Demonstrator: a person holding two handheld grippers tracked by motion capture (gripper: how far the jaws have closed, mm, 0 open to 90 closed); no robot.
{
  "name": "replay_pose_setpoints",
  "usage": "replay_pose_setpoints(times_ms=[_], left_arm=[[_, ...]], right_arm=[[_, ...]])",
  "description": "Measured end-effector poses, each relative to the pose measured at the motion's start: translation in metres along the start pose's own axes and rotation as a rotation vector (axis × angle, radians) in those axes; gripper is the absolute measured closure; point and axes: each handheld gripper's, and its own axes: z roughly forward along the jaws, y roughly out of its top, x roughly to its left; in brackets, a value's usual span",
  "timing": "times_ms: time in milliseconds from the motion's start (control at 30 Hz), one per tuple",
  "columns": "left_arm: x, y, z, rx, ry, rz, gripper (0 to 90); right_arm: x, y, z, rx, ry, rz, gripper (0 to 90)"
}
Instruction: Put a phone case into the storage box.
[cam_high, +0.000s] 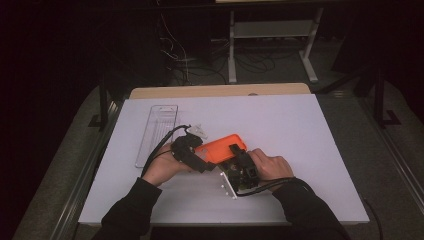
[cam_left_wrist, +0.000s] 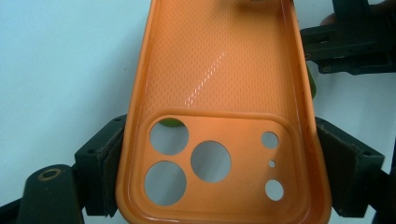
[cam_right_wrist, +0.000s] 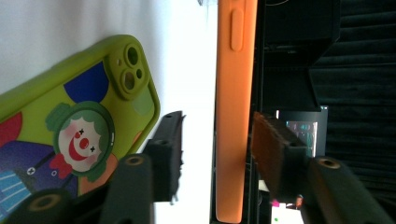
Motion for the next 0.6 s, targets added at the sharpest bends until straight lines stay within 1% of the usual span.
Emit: replay_pose_setpoints(times_ms=[133, 167, 400, 433, 467, 500, 600], left_arm=[[-0.0002, -0.0001, 0.0007, 0.0, -0.004, -0.001, 15.9], [-0.0003, -0.0001, 0.0008, -0.001, -0.004, -0.001, 15.9], [-0.001, -0.0001, 0.0018, 0.002, 0.001, -0.002, 15.9], [-0.0018, -0.0001, 0.0025, -0.005, 0.0, -0.01, 15.9], [-0.0011, 0.0, 0.0022, 0.004, 0.001, 0.003, 15.8], [-0.0009, 0.0, 0.0022, 0.005, -0.002, 0.005, 15.8], [-0.0015, -0.0002, 0.0029, 0.001, -0.001, 0.0, 15.8]], right_arm=[[0.0011, 0.0012, -0.0005, -0.001, 0.007, -0.006, 63.6], [0.0008, 0.0015, -0.0006, -0.001, 0.02, -0.007, 65.3], [0.0, 0.0028, 0.0, 0.01, 0.021, -0.01, 77.0], [0.0003, 0.0028, 0.0002, 0.011, 0.008, -0.011, 77.1], [0.0003, 0.0027, 0.0002, 0.011, 0.007, -0.012, 77.2], [0.0, 0.0029, -0.0002, 0.014, 0.018, -0.013, 77.3], [0.0008, 0.0032, -0.0004, 0.017, 0.009, -0.017, 77.3]])
